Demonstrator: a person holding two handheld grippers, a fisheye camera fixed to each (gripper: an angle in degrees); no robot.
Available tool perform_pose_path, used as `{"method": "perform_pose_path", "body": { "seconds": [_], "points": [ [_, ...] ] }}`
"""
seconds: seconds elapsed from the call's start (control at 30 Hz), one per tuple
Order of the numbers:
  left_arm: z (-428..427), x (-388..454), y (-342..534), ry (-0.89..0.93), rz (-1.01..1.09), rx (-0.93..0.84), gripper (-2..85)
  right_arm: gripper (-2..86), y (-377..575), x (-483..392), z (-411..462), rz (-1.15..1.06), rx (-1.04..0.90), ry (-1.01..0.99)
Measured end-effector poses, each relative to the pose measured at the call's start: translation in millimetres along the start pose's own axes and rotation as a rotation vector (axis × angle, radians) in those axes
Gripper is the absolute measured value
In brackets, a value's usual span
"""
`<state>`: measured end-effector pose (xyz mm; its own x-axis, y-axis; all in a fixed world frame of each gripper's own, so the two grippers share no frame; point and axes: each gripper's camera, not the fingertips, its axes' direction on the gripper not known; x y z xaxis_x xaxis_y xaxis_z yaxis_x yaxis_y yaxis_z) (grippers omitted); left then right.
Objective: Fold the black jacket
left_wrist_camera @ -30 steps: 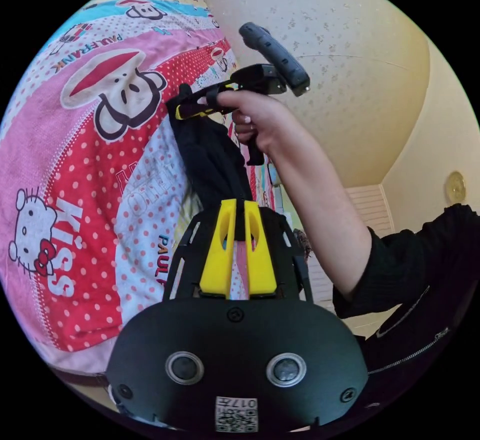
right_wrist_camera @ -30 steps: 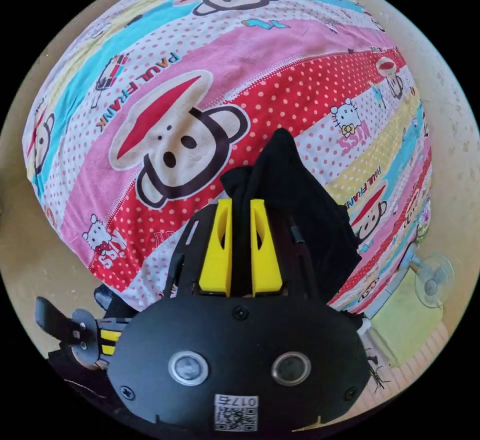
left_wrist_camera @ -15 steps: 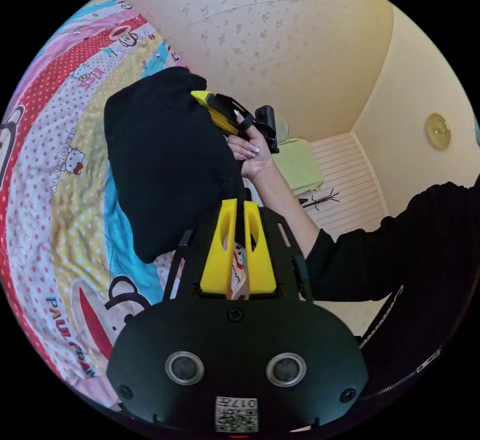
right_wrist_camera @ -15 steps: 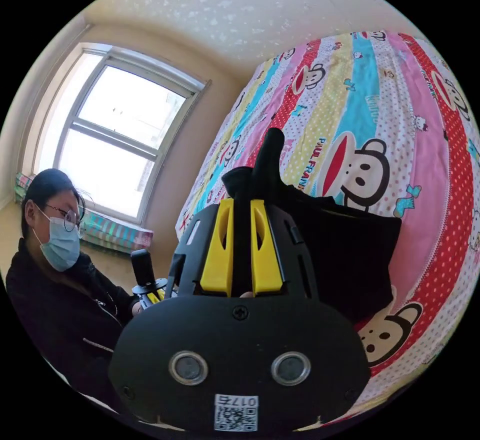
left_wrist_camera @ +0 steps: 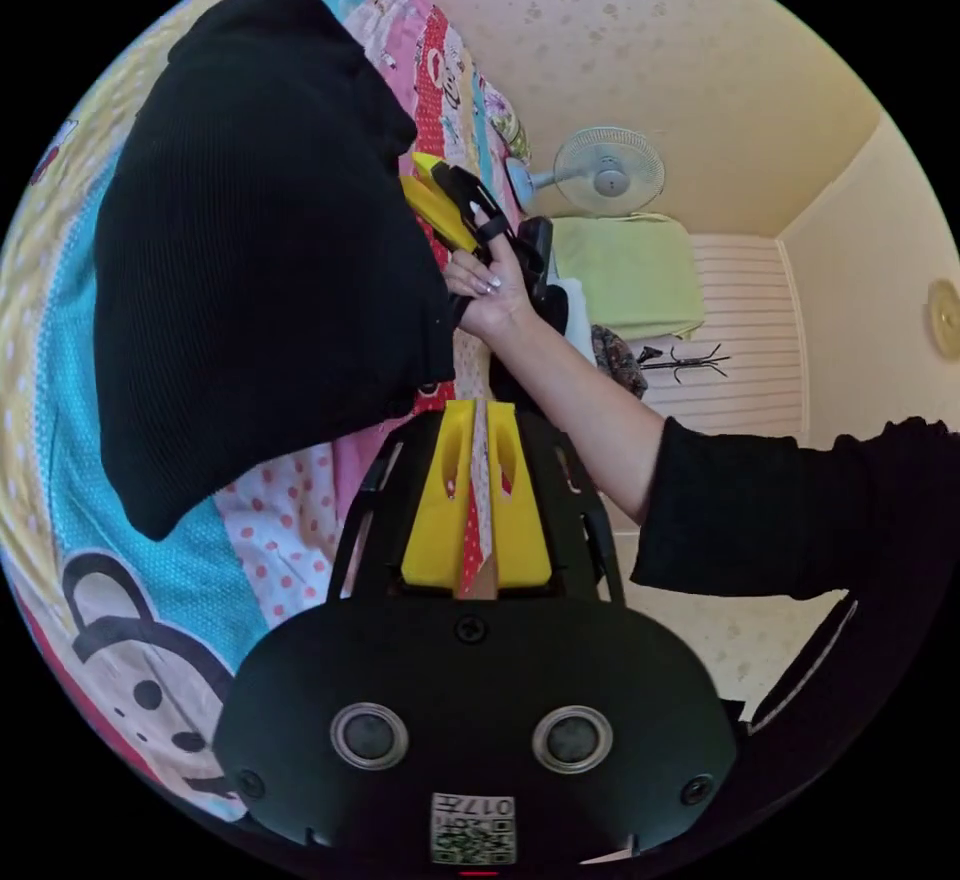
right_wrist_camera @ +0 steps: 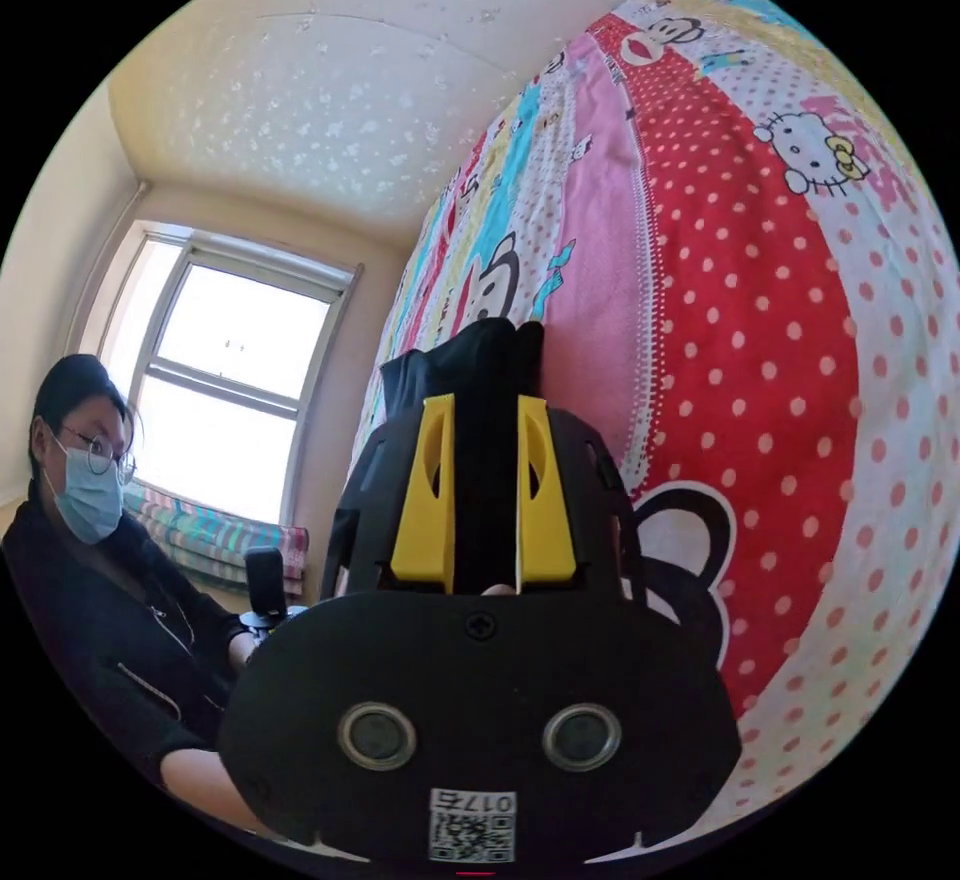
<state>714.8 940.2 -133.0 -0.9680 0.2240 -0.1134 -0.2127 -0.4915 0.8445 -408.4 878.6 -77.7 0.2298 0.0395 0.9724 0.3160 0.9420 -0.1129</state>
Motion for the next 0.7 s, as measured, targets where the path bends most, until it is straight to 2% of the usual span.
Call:
{"method": "perform_pose_path", "body": {
  "seconds": [0.07, 0.13, 0.2, 0.27, 0.33, 0.4, 0.47, 0.5, 0.6, 0.7],
  "points": [
    [-12.9, 20.7, 3.8, -0.022, 0.041, 0.013, 1.7, 9.2, -1.7, -28.7, -31.5, -0.058, 0.094, 0.041],
    [-34.6, 44.9, 2.6, -0.137, 0.101, 0.063, 1.0, 8.9, -6.4, -63.2, -41.4, -0.138, 0.102, 0.077],
    [-62.5, 69.1, -3.4, -0.312, 0.171, 0.182, -0.2, 8.9, -15.6, -96.3, -34.3, -0.202, 0.014, 0.118],
    [-66.8, 77.1, -12.5, -0.385, 0.230, 0.233, -0.6, 8.7, -21.6, -134.8, -13.1, -0.314, -0.061, 0.143],
    [-51.5, 76.0, -28.0, -0.402, 0.259, 0.190, -0.8, 8.1, -23.8, -149.0, 6.3, -0.365, -0.094, 0.158],
    [-2.4, 68.5, -43.1, -0.450, 0.312, 0.076, -0.9, 6.7, -24.9, -144.1, 28.5, -0.370, -0.156, 0.218],
    [47.4, 55.3, -45.0, -0.532, 0.300, -0.023, -0.9, 3.9, -21.0, -106.8, 55.4, -0.298, -0.294, 0.389],
    [71.2, 50.4, -41.5, -0.580, 0.295, -0.036, -0.9, 3.3, -18.0, -97.0, 57.4, -0.293, -0.309, 0.393],
    [86.5, 69.1, -43.2, -0.642, 0.289, -0.042, -1.0, 3.2, -11.1, -71.8, 30.7, -0.188, -0.203, 0.189],
    [66.7, 98.5, -41.8, -0.616, 0.342, -0.036, -1.0, 4.8, 1.2, -110.5, 0.7, -0.230, -0.133, 0.265]
  ]
}}
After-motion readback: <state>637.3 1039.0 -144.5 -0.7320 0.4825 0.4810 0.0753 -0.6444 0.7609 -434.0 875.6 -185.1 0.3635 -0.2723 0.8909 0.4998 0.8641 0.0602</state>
